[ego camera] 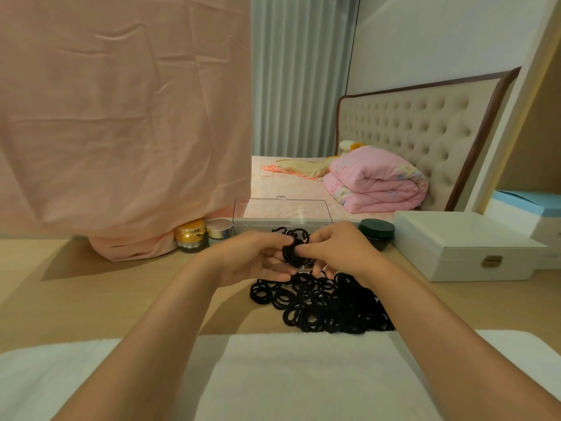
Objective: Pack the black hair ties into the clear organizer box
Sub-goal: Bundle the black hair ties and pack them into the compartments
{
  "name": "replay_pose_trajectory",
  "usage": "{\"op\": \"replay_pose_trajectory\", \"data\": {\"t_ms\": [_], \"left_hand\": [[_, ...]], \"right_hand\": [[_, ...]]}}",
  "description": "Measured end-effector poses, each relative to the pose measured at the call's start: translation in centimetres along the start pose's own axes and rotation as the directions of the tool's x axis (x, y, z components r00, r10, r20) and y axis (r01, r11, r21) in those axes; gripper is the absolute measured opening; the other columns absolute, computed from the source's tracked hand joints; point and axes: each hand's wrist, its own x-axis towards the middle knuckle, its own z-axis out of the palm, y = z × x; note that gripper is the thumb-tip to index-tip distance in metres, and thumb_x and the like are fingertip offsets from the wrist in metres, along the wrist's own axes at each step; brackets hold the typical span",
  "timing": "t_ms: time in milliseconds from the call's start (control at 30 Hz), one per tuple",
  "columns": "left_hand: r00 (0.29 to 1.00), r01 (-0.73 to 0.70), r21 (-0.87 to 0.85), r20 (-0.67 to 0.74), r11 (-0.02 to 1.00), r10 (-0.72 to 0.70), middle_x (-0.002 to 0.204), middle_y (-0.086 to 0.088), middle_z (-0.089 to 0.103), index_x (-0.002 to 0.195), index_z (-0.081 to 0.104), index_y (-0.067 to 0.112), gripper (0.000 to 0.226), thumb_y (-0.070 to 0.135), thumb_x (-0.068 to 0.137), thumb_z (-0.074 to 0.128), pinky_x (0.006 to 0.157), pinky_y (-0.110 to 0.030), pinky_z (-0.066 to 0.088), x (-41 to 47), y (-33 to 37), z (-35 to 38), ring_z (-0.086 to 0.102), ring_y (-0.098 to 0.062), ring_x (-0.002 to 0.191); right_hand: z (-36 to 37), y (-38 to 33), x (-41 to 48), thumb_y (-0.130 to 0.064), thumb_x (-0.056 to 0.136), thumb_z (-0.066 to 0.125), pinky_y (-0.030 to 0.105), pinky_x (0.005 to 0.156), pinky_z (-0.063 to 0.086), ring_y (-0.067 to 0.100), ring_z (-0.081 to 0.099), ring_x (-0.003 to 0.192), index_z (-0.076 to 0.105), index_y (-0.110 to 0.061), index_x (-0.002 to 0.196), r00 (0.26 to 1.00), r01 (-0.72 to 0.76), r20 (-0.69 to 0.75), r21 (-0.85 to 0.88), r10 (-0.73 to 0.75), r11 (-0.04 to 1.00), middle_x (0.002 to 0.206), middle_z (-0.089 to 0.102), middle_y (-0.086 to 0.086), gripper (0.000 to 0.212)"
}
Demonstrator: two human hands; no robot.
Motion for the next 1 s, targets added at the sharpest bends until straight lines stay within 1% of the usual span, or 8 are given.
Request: {"op": "replay_pose_trajectory", "data": {"t_ms": [67, 167, 333, 433, 533, 633, 833, 1000], "left_hand": [[1.0, -0.017, 0.061, -0.023, 0.998, 0.018, 0.093, -0.005, 0.078, 0.117, 0.07, 0.006, 0.04, 0.033, 0.088, 0.069, 0.1, -0.038, 0.054, 0.2, -0.1, 0.1, 0.072, -0.024, 0.105], [0.994, -0.011, 0.131, -0.108, 0.991, 0.025, 0.106, -0.01, 0.077, 0.114, 0.073, 0.005, 0.03, 0.02, 0.088, 0.073, 0.101, -0.039, 0.055, 0.7, -0.4, 0.2, 0.074, -0.021, 0.102], [0.994, 0.031, 0.237, -0.106, 0.971, -0.006, 0.102, -0.012, 0.078, 0.107, 0.075, 0.005, 0.02, 0.016, 0.09, 0.072, 0.098, -0.039, 0.056, 0.5, -0.5, -0.5, 0.074, -0.026, 0.1], [0.991, 0.061, 0.267, -0.132, 0.962, -0.026, 0.093, -0.012, 0.078, 0.105, 0.075, 0.005, 0.018, 0.016, 0.09, 0.072, 0.093, -0.037, 0.059, 0.4, -0.4, -0.4, 0.074, -0.021, 0.087], [0.971, 0.087, 0.283, -0.237, 0.955, -0.019, 0.086, -0.01, 0.079, 0.102, 0.075, 0.006, 0.016, 0.016, 0.089, 0.074, 0.088, -0.037, 0.061, 0.5, -0.5, 0.0, 0.076, -0.019, 0.082], [0.958, 0.073, 0.237, -0.287, 0.969, -0.002, 0.085, -0.01, 0.079, 0.103, 0.076, 0.006, 0.02, 0.018, 0.087, 0.077, 0.087, -0.037, 0.061, 0.8, -0.8, -0.1, 0.076, -0.02, 0.082], [0.995, 0.055, 0.07, -0.092, 0.996, -0.049, 0.096, -0.014, 0.077, 0.114, 0.072, 0.002, 0.032, 0.022, 0.089, 0.073, 0.078, -0.024, 0.062, 0.5, -0.3, -0.1, 0.074, -0.017, 0.086], [1.0, 0.014, -0.083, 0.025, 0.996, -0.012, 0.111, -0.017, 0.073, 0.122, 0.066, 0.0, 0.037, 0.027, 0.099, 0.058, 0.091, -0.034, 0.06, 0.2, -0.2, 0.1, 0.071, -0.025, 0.102]], "right_hand": [[0.3, 0.1, 0.1, -0.028, 0.083, 0.083, 0.026, 0.048, 0.046, 0.027, 0.063, 0.064, 0.074, -0.009, 0.093, 1.0, -0.008, -0.025, -0.001, 0.008, 1.0, 0.073, 0.075, 0.015, 0.024], [0.4, 0.0, 0.0, -0.028, 0.084, 0.083, 0.023, 0.047, 0.049, 0.015, 0.069, 0.06, 0.071, -0.008, 0.101, 1.0, -0.015, -0.005, -0.014, 0.015, 1.0, 0.087, 0.076, 0.013, 0.029], [-1.2, -0.1, -0.6, -0.033, 0.097, 0.068, 0.026, 0.056, 0.054, 0.018, 0.076, 0.075, 0.074, -0.013, 0.107, 0.977, -0.002, 0.211, -0.047, 0.012, 0.999, 0.1, 0.078, 0.011, 0.023], [-1.1, 0.2, -0.2, -0.035, 0.101, 0.061, 0.027, 0.058, 0.052, 0.017, 0.074, 0.07, 0.074, -0.015, 0.11, 0.992, 0.016, 0.123, -0.032, -0.011, 0.999, 0.095, 0.079, 0.004, 0.025], [-1.4, -0.1, 0.1, -0.033, 0.103, 0.057, 0.017, 0.053, 0.043, 0.019, 0.07, 0.062, 0.074, -0.015, 0.105, 0.993, 0.119, 0.003, -0.038, -0.119, 0.992, 0.088, 0.079, -0.001, 0.025], [-1.8, -0.8, -0.5, -0.034, 0.102, 0.058, 0.016, 0.047, 0.037, 0.018, 0.066, 0.056, 0.074, -0.015, 0.092, 0.974, 0.164, 0.162, -0.032, -0.157, 0.986, 0.083, 0.077, 0.004, 0.027], [-0.9, -0.5, -0.4, -0.044, 0.098, 0.062, 0.031, 0.091, 0.054, 0.017, 0.069, 0.059, 0.075, -0.012, 0.094, 0.978, 0.132, 0.192, -0.233, -0.088, 0.963, 0.081, 0.078, 0.002, 0.034], [-1.0, -0.3, -0.2, -0.037, 0.099, 0.062, 0.043, 0.087, 0.058, 0.016, 0.068, 0.056, 0.072, -0.015, 0.082, 0.987, 0.132, 0.126, -0.295, -0.098, 0.946, 0.076, 0.077, 0.002, 0.029]]}}
